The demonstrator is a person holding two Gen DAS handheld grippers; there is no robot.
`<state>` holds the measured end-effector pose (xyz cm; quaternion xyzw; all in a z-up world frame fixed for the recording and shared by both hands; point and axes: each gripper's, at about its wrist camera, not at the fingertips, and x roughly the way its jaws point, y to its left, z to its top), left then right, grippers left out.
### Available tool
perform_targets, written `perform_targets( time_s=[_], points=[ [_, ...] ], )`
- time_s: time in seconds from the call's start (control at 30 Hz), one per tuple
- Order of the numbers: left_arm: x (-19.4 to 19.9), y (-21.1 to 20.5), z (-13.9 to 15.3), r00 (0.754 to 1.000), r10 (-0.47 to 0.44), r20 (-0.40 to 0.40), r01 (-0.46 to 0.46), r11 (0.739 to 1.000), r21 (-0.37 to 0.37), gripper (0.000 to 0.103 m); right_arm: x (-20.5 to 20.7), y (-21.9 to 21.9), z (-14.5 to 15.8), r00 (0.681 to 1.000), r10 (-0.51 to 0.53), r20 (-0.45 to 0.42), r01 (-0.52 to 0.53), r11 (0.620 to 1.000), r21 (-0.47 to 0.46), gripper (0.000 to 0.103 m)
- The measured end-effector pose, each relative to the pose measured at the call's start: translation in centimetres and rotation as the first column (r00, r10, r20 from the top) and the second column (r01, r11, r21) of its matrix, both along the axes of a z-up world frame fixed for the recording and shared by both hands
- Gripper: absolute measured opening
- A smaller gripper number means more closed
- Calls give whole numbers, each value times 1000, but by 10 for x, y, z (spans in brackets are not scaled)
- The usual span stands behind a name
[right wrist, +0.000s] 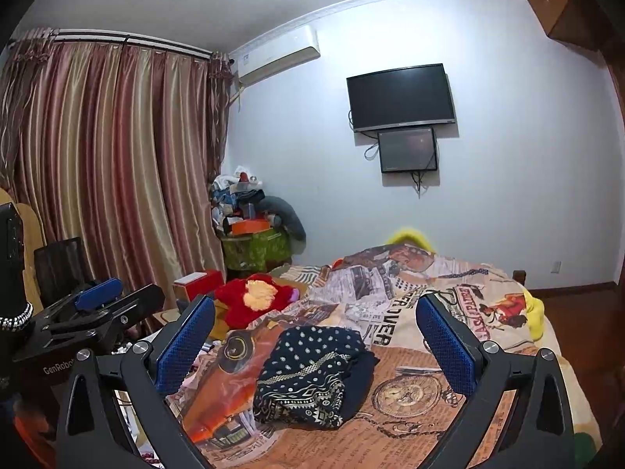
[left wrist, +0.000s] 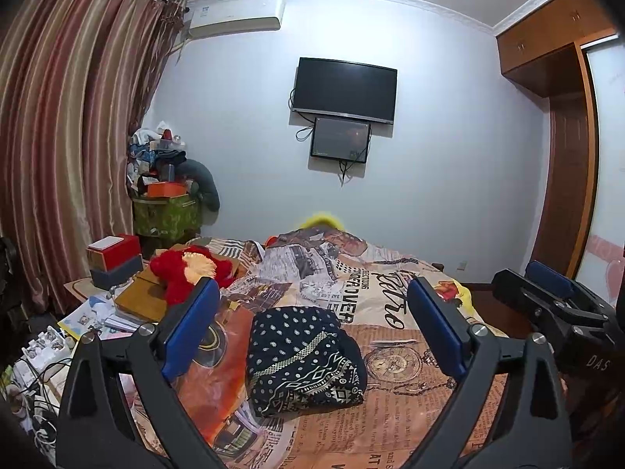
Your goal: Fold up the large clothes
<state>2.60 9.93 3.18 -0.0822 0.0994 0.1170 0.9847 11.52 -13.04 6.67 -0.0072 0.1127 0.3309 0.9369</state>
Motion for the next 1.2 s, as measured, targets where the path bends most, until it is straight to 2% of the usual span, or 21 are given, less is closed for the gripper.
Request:
perform_targets(
  time_s=[1.2],
  points=[
    [6,2,2,996,-84,-7,84,995,43,98,-4,5,0,999,-39,-4,39,999,19,103]
  ],
)
